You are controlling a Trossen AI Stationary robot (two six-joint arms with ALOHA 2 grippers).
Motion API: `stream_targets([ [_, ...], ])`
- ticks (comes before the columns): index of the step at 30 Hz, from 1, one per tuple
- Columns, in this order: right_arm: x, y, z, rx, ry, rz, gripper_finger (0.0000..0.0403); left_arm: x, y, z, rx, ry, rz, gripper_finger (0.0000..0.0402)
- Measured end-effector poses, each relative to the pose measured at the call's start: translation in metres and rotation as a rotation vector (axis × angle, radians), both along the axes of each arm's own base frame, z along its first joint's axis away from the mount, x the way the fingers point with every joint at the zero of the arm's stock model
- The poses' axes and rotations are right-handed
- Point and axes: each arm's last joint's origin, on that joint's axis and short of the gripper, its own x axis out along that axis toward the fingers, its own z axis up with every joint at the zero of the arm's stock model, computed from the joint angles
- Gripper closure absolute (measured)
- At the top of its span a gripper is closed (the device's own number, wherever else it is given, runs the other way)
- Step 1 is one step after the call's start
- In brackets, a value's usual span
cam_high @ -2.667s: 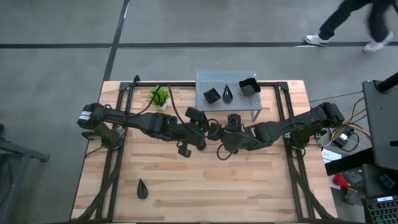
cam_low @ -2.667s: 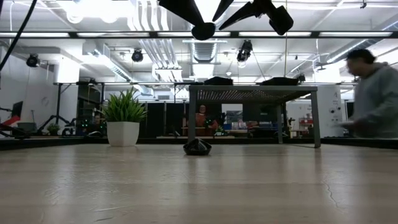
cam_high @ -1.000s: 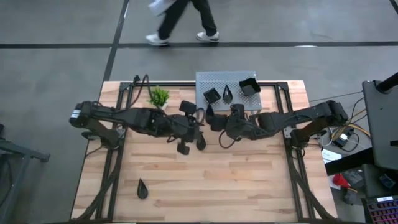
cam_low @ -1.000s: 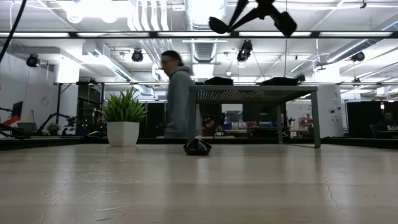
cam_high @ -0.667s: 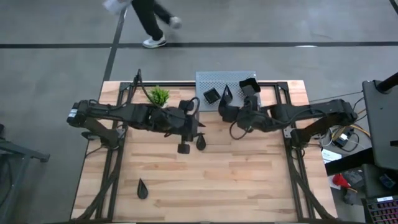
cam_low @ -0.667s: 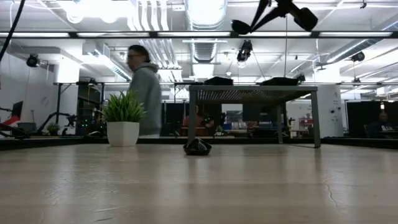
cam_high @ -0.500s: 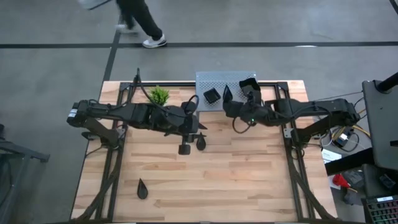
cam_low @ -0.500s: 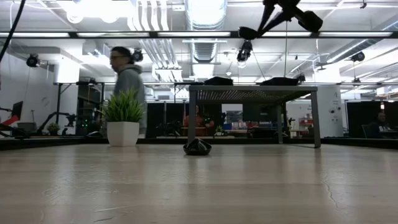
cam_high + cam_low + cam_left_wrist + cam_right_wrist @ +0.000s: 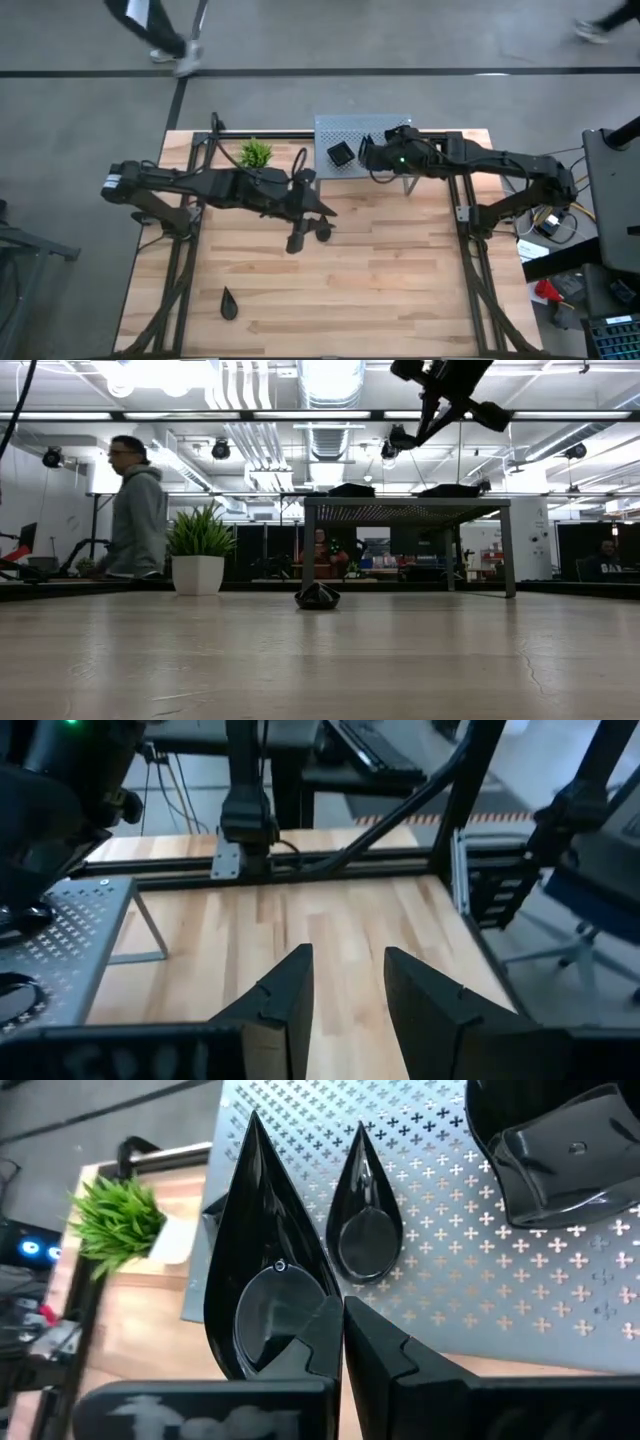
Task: Pick & Place Mini shaped plates
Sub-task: Stack the black drop-shaped plate on top of the black drop-shaped plate on the shelf
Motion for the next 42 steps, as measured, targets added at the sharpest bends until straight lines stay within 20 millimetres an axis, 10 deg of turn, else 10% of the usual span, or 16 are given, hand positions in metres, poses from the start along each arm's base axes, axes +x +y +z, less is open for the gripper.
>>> stream_targets([
  [23,0.018,-0.042,-0.030,0.027,0.145,-0.004,0.0394,-0.073,0.019,-0.021,-0.182,-0.260,0.047,0.0282],
  [42,0.025,-0.056,-0.044,0.039,0.201,0.011,0.0394,-0.077,0.020,-0.019,-0.197,-0.268,0.052,0.0282],
])
